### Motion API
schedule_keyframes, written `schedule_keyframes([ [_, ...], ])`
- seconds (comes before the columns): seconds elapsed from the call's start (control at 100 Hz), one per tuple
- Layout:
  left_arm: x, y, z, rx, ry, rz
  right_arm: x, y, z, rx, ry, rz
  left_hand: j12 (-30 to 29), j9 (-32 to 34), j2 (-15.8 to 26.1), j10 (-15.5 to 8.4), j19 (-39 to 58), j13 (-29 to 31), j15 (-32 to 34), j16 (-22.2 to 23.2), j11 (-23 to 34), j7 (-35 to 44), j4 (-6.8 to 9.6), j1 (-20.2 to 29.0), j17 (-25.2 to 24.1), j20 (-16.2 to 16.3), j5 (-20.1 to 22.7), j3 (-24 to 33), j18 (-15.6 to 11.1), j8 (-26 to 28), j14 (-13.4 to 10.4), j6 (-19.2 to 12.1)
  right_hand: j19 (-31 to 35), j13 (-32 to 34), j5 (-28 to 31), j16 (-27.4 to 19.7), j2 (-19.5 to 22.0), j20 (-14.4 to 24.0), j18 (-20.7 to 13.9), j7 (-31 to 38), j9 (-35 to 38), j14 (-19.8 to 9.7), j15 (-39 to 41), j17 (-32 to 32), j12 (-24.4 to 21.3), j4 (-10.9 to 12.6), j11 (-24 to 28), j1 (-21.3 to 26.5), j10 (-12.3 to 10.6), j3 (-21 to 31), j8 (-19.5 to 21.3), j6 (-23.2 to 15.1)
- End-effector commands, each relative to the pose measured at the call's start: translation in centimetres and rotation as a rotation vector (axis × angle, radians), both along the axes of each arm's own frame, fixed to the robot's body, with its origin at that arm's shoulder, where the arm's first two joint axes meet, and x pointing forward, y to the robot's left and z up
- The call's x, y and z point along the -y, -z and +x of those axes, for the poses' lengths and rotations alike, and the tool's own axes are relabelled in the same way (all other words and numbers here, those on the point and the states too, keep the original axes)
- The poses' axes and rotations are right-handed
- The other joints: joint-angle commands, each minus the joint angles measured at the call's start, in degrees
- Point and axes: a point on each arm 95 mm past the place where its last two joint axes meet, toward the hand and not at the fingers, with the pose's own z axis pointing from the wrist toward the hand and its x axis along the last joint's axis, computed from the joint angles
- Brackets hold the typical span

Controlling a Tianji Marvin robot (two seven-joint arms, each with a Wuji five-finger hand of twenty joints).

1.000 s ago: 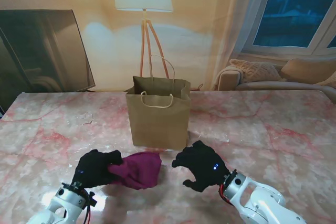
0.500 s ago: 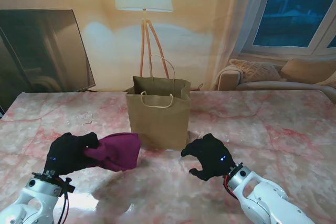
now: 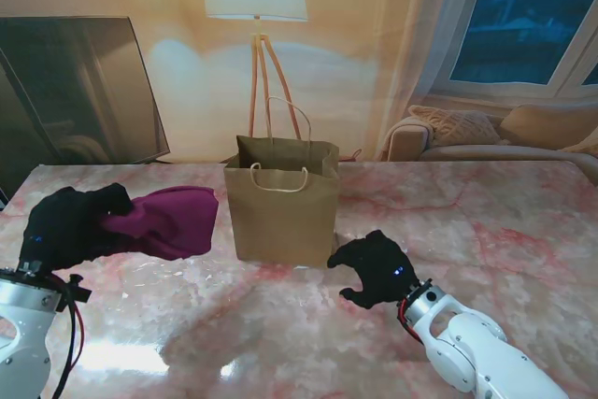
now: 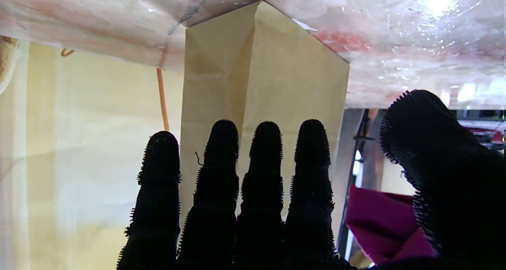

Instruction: Fold the socks and the shorts into the kraft paper bag

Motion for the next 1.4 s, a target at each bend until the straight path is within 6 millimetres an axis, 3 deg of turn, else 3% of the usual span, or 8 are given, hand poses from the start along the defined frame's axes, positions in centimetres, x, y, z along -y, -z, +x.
schedule_keyframes([
  [0.0,0.1,-2.3,0.4,0.057,0.004,-0.002,-0.2,0.3,0.1,-0.01,0.003,-0.001,2.87,0.72,1.39,-5.05,0.57,2.87,1.76,0.74,3.38,2.75,0.94,5.96,0.17,1.03,2.42,7.43,-0.6,1.51,-0.54,-2.4,0.7,0.36,0.23,-0.55,1.41,-0.66,0.97,-1.18,-0.36,0.46,-0.97,-0.85,-0.92,3.25,-0.97,0.14,1.2,-1.02,-0.16,0.09],
  [0.3,0.2,-6.0,2.5,0.108,0.007,-0.075,-0.3,0.6,1.0,-0.026,0.012,-0.003,7.95,-1.19,5.2,-6.13,-2.94,0.54,2.0,4.94,5.93,-3.81,-0.83,9.49,-2.71,5.05,-1.86,5.28,0.63,1.2,-0.09,-1.48,1.09,0.02,0.46,-0.26,2.12,-0.27,1.21,-1.24,-0.55,0.46,-0.79,-0.95,-0.85,3.49,-0.83,0.33,1.42,-1.21,0.05,-0.05],
  [0.59,1.0,-7.7,5.5,0.116,0.016,-0.117,-0.5,0.9,1.3,-0.035,0.018,0.001,9.38,-2.95,7.98,-7.29,-3.76,-0.05,1.82,6.02,8.56,-8.71,-2.2,10.7,-3.24,6.45,-5.15,3.6,0.12,-2.15,-0.41,-1.37,1.21,-0.04,0.52,-0.06,2.34,-0.04,1.34,-1.34,-0.56,0.56,-0.61,-1.01,-0.82,3.56,-0.76,0.32,1.4,-1.23,0.18,-0.01],
  [0.82,2.1,-8.2,7.7,0.094,0.047,-0.163,-0.3,0.8,1.4,-0.037,0.027,-0.003,9.88,-3.46,8.61,-7.64,-4.13,-0.33,2.02,6.69,9.34,-17.13,-2.41,10.88,-3.64,7.37,-7.71,3.02,0.11,-8.75,-0.41,1.32,1.34,-0.11,0.69,0.1,2.72,0.14,1.37,-1.32,-0.6,0.57,-0.48,-0.96,-0.79,3.64,-0.68,0.38,1.47,-1.31,0.29,0.04],
  [0.86,2.3,-8.3,8.0,0.087,0.054,-0.174,-0.3,0.9,1.4,-0.038,0.029,-0.003,9.94,-3.74,9.46,-7.72,-4.25,-0.51,1.94,6.71,9.41,-22.99,-2.73,10.89,-3.62,7.5,-8.82,2.7,-0.18,-13.82,-0.94,3.17,1.34,-0.2,0.6,0.12,2.72,0.16,1.36,-1.37,-0.64,0.55,-0.5,-1.04,-0.78,3.64,-0.66,0.35,1.43,-1.35,0.29,0.06],
  [0.93,2.6,-8.2,8.5,0.074,0.071,-0.206,-0.3,0.9,1.5,-0.042,0.031,-0.004,10.19,-3.95,10.12,-6.55,-4.57,-0.82,1.95,6.82,9.65,-25.93,-2.82,11.72,-4.19,7.72,-7.43,2.0,0.26,-18.67,-0.26,5.43,1.37,-0.12,0.63,0.18,2.77,0.22,1.38,-1.39,-0.68,0.53,-0.43,-1.0,-0.77,3.67,-0.64,0.37,1.43,-1.38,0.32,-0.06],
  [1.11,3.2,-8.2,9.6,0.034,0.097,-0.213,-0.2,1.2,1.7,-0.055,0.036,-0.001,10.55,-4.03,11.22,-5.68,-4.85,-0.86,1.94,6.49,9.44,-28.19,-2.58,12.34,-4.38,7.99,-5.87,0.75,0.55,-23.12,-0.27,5.14,1.37,-0.17,0.7,0.32,3.02,0.31,1.39,-1.38,-0.73,0.7,-0.32,-1.11,-0.73,3.72,-0.55,0.31,1.47,-1.43,0.38,-0.09],
  [1.39,4.2,-8.9,11.0,-0.031,0.152,-0.252,-0.1,1.5,1.9,-0.067,0.046,-0.003,10.99,-4.26,12.22,-5.5,-5.05,-0.98,2.04,6.2,9.24,-28.79,-2.28,12.59,-4.49,8.2,-6.05,-0.47,-0.01,-24.7,-0.73,5.83,1.43,-0.5,0.88,0.49,3.13,0.47,1.46,-1.3,-0.95,0.7,-0.23,-1.25,-0.65,3.77,-0.39,0.4,1.49,-1.32,0.48,-0.31],
])
